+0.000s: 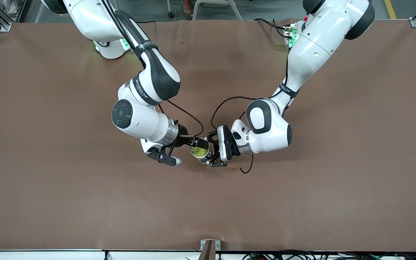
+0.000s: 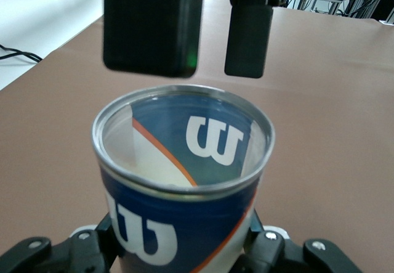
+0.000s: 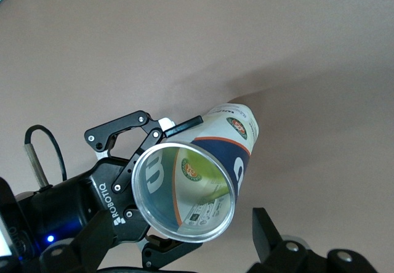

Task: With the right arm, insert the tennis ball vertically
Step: 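Withdraw the right gripper while the left gripper sets the can down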

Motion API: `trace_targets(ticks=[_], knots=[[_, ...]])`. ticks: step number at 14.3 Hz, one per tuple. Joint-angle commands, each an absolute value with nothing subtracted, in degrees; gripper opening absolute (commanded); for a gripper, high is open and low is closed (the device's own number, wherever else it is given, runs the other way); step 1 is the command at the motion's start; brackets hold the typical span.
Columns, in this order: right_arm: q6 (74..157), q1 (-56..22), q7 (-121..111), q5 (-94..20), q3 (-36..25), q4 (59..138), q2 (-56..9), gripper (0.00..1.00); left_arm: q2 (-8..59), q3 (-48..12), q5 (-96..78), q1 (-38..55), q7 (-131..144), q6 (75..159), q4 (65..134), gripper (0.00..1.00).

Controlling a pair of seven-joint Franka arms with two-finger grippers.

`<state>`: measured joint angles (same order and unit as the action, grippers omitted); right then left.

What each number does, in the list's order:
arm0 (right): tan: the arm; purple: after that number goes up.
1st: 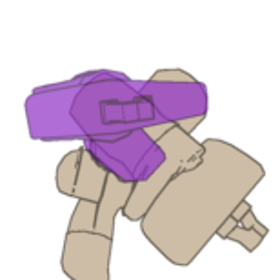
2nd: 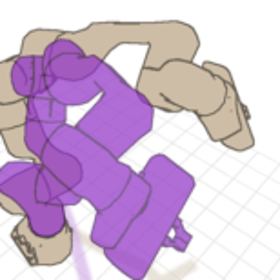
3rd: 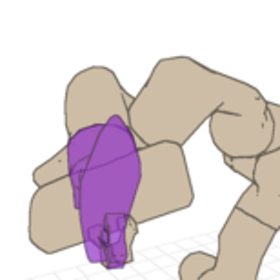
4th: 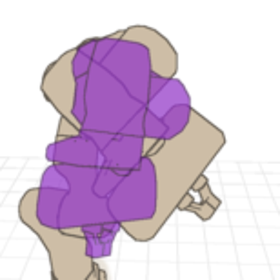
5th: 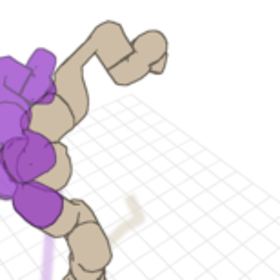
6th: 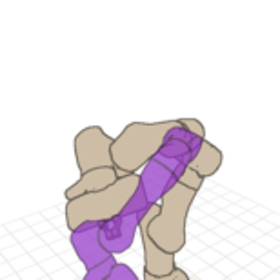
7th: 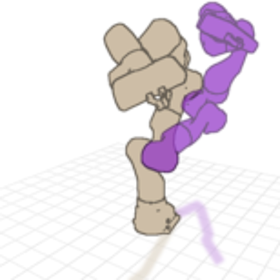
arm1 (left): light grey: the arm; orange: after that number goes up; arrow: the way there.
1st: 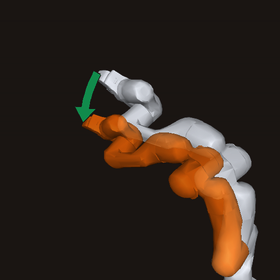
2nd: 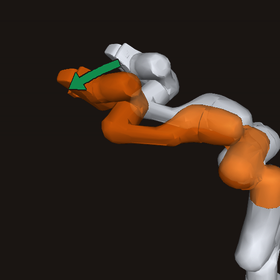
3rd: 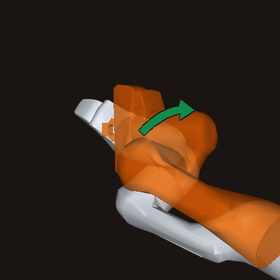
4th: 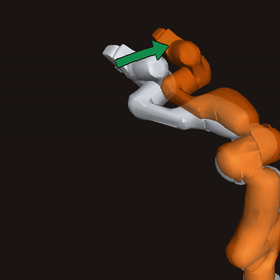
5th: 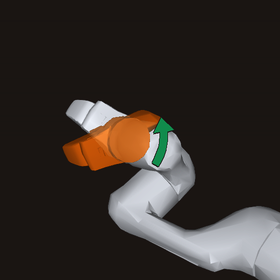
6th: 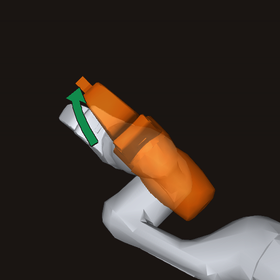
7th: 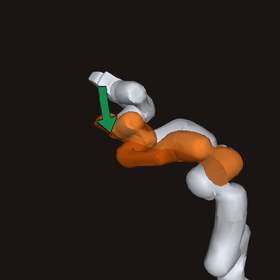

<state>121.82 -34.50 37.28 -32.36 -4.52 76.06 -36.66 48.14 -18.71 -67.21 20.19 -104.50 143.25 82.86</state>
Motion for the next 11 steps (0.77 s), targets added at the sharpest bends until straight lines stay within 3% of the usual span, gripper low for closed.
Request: trace_targets(ticks=[1,4,5,6,8,11], knots=[[120.68,-34.89,38.23,-31.46,-5.01,76.29,-35.34,1.00,47.90,-18.98,-68.91,19.95,-106.35,143.70,83.06,0.77],[112.79,-32.44,38.24,-27.71,-7.02,74.37,-33.85,1.00,47.90,-18.90,-68.82,19.95,-106.35,143.70,83.23,0.81],[110.15,-31.56,37.71,-23.25,-8.42,74.27,-32.45,1.00,47.90,-18.90,-68.64,19.86,-106.35,143.70,83.32,0.94],[107.86,-30.60,36.66,-19.11,-9.22,74.27,-31.47,1.00,47.90,-18.90,-68.47,19.86,-106.35,143.70,83.41,1.00],[101.81,-27.09,30.88,-11.72,-9.49,74.27,-29.19,1.00,47.73,-18.90,-68.55,19.78,-105.73,143.61,84.02,1.00],[93.36,-20.59,18.68,-10.55,-9.67,74.27,-25.33,1.00,47.46,-18.90,-68.47,19.51,-105.47,143.53,85.60,1.00]])
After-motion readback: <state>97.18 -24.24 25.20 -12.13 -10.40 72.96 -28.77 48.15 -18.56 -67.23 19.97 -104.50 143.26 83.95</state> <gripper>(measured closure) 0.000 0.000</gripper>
